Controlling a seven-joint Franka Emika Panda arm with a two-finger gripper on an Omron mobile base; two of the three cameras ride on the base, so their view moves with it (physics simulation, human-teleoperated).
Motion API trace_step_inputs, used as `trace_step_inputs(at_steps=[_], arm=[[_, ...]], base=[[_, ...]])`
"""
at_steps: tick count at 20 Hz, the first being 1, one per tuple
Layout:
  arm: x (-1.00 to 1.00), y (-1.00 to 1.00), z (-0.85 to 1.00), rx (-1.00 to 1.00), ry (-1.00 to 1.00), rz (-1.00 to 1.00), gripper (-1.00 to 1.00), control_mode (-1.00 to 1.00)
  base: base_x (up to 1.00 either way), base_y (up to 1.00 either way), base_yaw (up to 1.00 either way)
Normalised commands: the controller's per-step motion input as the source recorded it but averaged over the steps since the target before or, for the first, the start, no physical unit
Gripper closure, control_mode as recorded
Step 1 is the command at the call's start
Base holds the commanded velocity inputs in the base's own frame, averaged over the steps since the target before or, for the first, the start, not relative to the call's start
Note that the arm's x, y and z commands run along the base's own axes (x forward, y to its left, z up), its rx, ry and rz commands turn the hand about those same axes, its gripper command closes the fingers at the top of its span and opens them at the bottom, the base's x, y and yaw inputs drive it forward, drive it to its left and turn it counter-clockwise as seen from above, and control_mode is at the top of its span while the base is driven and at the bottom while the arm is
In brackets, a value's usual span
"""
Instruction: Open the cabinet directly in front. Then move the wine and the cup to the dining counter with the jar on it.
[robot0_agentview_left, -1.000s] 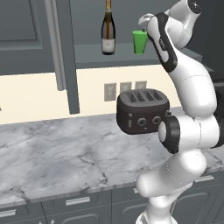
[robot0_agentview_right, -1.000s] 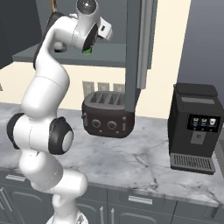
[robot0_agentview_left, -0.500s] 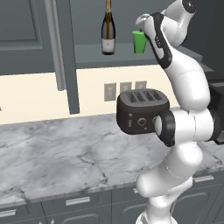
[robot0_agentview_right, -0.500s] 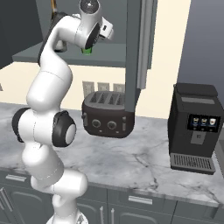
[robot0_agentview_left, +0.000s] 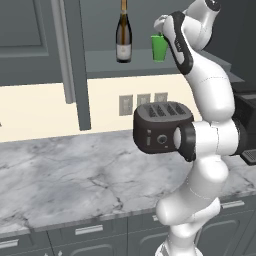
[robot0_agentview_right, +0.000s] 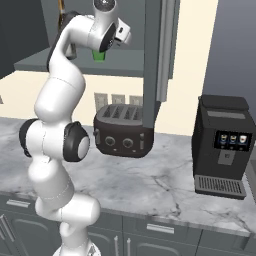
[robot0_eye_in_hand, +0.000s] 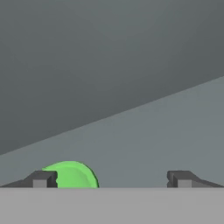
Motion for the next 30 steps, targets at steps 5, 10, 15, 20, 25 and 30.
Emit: trace_step_inputs(at_steps=[5, 10, 15, 20, 25, 30], arm=[[0.01, 0.0, 0.0, 0.0, 0.0, 0.0, -1.0, -1.0], [0.0, 0.0, 0.0, 0.0, 0.0, 0.0, -1.0, -1.0], [-0.2, 0.0, -0.01, 0.0, 0.0, 0.0, -1.0, -1.0], [-0.14, 0.0, 0.0, 0.0, 0.0, 0.0, -1.0, -1.0], [-0.01, 0.0, -0.04, 0.0, 0.0, 0.0, -1.0, -1.0], [0.0, 0.0, -0.03, 0.0, 0.0, 0.0, -1.0, -1.0]], base=[[0.0, 0.0, 0.0], [0.0, 0.0, 0.0], [0.0, 0.0, 0.0], [0.0, 0.0, 0.0], [0.0, 0.0, 0.0], [0.0, 0.0, 0.0]])
